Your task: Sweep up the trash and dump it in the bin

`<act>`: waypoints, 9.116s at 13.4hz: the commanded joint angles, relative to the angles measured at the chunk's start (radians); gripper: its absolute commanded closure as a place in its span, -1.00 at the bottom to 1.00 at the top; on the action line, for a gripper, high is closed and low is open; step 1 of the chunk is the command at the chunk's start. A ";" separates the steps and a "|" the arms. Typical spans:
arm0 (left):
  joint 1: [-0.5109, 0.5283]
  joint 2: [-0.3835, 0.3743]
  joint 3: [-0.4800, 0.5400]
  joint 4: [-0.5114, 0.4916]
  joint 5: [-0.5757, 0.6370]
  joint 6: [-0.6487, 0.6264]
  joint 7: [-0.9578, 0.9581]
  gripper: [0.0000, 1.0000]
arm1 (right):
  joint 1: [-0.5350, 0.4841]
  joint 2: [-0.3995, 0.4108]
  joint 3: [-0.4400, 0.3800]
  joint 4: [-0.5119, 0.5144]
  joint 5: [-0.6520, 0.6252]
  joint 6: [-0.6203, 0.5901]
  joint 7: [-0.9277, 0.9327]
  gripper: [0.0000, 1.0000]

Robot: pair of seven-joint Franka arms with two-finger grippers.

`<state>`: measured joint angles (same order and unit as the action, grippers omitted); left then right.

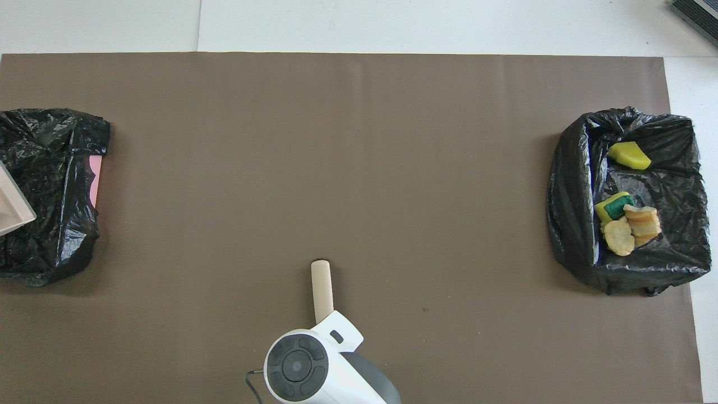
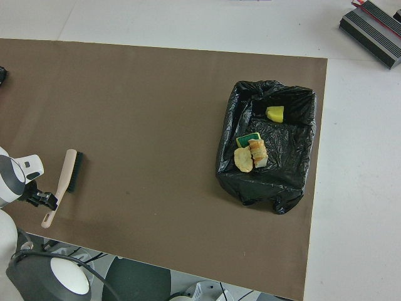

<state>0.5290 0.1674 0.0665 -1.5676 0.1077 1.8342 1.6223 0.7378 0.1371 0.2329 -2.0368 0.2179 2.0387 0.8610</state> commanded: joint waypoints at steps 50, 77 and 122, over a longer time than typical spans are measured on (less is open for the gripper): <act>-1.018 -0.004 -0.062 -0.215 -0.145 0.126 -1.807 1.00 | -0.847 -0.148 -0.165 0.538 -0.212 -0.557 -0.841 -1.00; -1.155 0.106 -0.063 -0.322 -0.209 0.376 -2.007 1.00 | -0.847 -0.148 -0.164 0.538 -0.212 -0.557 -0.843 -1.00; -0.488 -0.244 -0.031 0.075 -0.194 -0.395 -1.427 -1.00 | -0.847 -0.148 -0.164 0.538 -0.212 -0.558 -0.841 -1.00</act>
<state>0.0485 -0.1166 0.0383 -1.5683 -0.0709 1.4814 0.2344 -0.1057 0.0022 0.0679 -1.4907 -0.0131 1.4934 0.0234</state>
